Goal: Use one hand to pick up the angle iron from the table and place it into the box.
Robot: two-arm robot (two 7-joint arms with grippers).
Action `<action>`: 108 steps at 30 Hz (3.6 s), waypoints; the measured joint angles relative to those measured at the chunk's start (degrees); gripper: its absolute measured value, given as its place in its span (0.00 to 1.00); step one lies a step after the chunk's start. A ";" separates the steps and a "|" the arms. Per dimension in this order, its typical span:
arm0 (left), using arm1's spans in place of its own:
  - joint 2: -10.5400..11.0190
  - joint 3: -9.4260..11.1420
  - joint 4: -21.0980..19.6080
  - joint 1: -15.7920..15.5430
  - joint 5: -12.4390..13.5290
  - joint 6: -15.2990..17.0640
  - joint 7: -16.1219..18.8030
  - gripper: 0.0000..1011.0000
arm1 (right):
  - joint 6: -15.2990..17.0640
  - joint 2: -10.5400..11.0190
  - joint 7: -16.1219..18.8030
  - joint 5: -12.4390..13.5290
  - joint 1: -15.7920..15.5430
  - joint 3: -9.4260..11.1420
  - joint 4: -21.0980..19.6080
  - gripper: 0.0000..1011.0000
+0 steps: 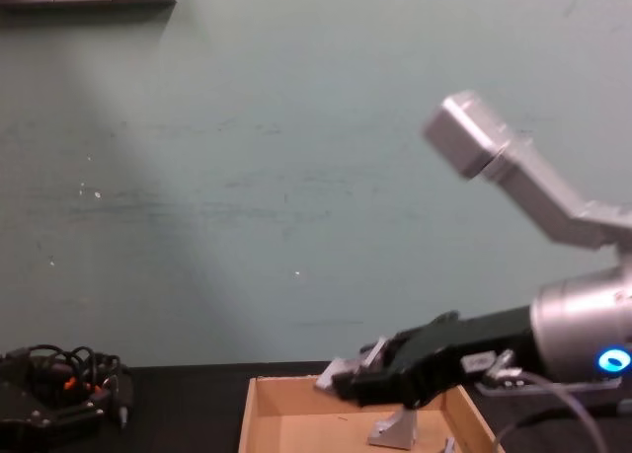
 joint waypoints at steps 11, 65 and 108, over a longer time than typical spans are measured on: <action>0.00 0.00 0.00 0.00 0.00 0.00 0.00 0.99 | -0.44 -4.69 0.02 -4.37 2.15 -2.46 8.14 0.46; 0.00 0.00 0.00 0.00 0.00 0.00 0.00 0.99 | 1.60 -4.93 -10.73 -6.50 -11.05 15.54 -5.41 0.99; 0.00 0.00 0.00 0.00 0.00 0.00 0.00 0.99 | 4.21 -3.93 -19.97 -6.60 -23.36 26.10 -12.32 0.99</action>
